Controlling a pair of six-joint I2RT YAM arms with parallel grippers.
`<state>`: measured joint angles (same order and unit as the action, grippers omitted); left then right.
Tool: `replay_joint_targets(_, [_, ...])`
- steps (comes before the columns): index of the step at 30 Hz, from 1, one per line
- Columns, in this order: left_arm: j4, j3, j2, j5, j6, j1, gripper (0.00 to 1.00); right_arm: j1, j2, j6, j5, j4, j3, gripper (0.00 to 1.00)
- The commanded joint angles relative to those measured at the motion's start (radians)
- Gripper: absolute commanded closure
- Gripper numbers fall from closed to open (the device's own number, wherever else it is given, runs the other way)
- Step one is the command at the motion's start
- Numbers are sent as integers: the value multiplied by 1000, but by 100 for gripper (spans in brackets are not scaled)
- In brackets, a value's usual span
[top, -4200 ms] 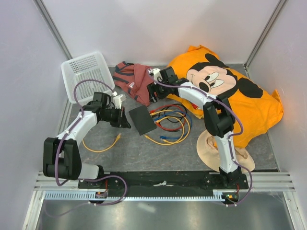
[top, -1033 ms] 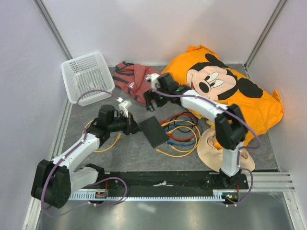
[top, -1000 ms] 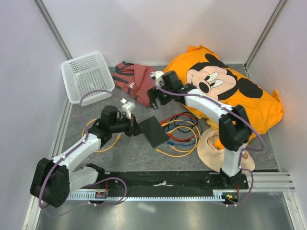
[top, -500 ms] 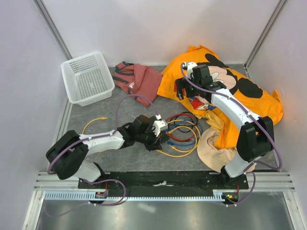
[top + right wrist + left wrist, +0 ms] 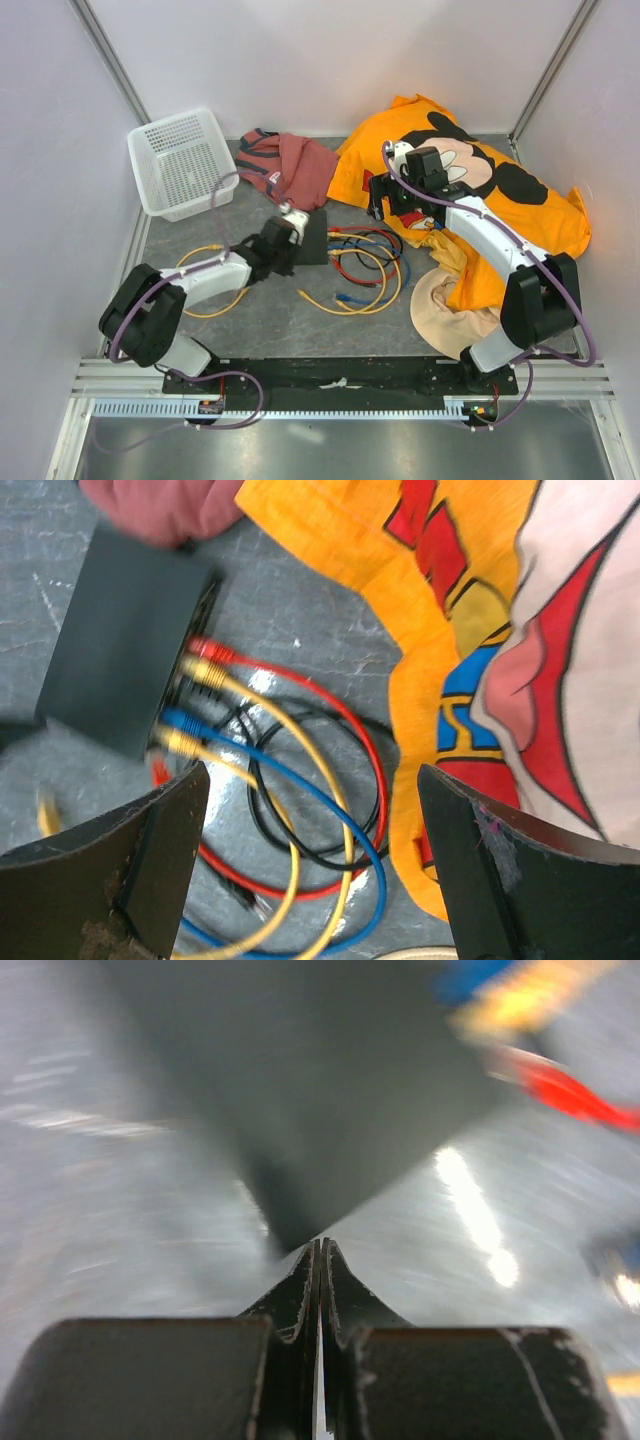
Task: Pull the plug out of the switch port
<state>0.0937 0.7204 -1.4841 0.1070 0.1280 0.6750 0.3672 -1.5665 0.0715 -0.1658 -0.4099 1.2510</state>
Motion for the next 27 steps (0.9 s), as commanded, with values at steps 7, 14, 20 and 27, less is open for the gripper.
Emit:
replay_joint_targets(7, [-11, 70, 110, -100, 65, -282, 98, -1, -136, -10, -233, 54, 70, 4])
replay_joint_targets(14, [-50, 191, -10, -323, 25, -282, 88, 10, -415, -1, -327, 57, 310, 8])
replay_joint_targets(20, [-61, 286, -122, -334, 96, -313, 64, 21, -591, 56, -438, 83, 433, 9])
replay_joint_targets(27, [-71, 297, -194, -438, 165, -325, 61, 22, -705, 68, -540, 88, 481, 13])
